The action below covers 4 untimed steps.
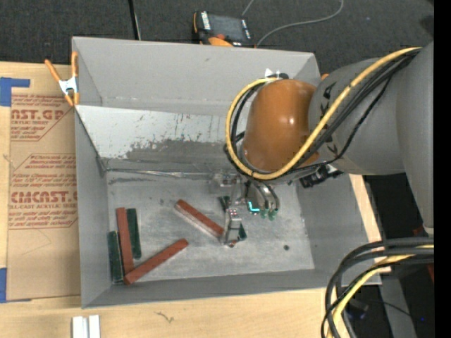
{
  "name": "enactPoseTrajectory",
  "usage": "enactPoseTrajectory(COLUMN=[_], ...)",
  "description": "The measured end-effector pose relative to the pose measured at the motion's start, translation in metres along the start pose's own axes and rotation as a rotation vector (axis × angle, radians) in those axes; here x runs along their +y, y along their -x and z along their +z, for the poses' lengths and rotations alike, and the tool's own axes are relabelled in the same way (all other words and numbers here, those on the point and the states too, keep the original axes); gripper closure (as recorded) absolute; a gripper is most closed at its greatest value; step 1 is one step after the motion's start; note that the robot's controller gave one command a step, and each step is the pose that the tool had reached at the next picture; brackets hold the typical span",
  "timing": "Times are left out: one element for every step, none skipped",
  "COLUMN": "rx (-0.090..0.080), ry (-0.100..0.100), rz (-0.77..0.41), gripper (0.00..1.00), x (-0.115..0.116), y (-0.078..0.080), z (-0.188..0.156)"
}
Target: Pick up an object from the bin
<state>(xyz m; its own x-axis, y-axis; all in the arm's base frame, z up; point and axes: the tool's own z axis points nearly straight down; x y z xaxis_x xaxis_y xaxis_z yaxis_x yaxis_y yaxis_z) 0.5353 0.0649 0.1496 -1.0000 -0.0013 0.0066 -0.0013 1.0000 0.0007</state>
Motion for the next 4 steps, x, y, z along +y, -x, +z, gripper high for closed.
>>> enactPoseTrajectory(rx=[0.002, -0.006, -0.018, -0.009], ry=[-0.001, 0.000, -0.002, 0.000], rz=[-0.079, -0.081, -0.124, -0.125], gripper=[0.00, 1.00, 1.00, 0.00], x=[-0.048, -0.046, -0.070, -0.069], y=[-0.020, -0.017, 0.008, 0.006], z=[0.085, 0.080, -0.078, -0.073])
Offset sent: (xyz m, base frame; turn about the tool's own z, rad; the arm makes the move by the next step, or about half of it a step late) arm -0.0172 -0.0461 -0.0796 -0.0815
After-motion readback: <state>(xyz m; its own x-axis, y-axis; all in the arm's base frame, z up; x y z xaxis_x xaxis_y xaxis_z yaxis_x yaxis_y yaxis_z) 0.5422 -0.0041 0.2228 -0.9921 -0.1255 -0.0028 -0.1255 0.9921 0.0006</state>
